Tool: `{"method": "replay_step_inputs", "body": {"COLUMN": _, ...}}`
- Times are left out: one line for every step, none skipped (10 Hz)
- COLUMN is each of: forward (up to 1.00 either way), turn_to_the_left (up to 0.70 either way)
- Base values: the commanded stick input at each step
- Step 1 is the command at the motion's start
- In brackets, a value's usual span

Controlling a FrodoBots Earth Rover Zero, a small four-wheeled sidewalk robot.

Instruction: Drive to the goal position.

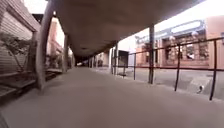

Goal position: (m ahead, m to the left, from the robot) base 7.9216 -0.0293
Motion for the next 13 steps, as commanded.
{"method": "replay_step_inputs", "body": {"forward": 0.70, "turn_to_the_left": 0.32}}
{"method": "replay_step_inputs", "body": {"forward": 0.70, "turn_to_the_left": 0.34}}
{"method": "replay_step_inputs", "body": {"forward": 0.70, "turn_to_the_left": 0.00}}
{"method": "replay_step_inputs", "body": {"forward": 0.70, "turn_to_the_left": 0.00}}
{"method": "replay_step_inputs", "body": {"forward": 0.70, "turn_to_the_left": 0.00}}
{"method": "replay_step_inputs", "body": {"forward": 0.70, "turn_to_the_left": 0.00}}
{"method": "replay_step_inputs", "body": {"forward": 0.70, "turn_to_the_left": 0.00}}
{"method": "replay_step_inputs", "body": {"forward": 0.70, "turn_to_the_left": 0.00}}
{"method": "replay_step_inputs", "body": {"forward": 0.70, "turn_to_the_left": 0.00}}
{"method": "replay_step_inputs", "body": {"forward": 0.70, "turn_to_the_left": 0.00}}
{"method": "replay_step_inputs", "body": {"forward": 0.70, "turn_to_the_left": 0.00}}
{"method": "replay_step_inputs", "body": {"forward": 0.70, "turn_to_the_left": 0.00}}
{"method": "replay_step_inputs", "body": {"forward": 0.70, "turn_to_the_left": 0.00}}
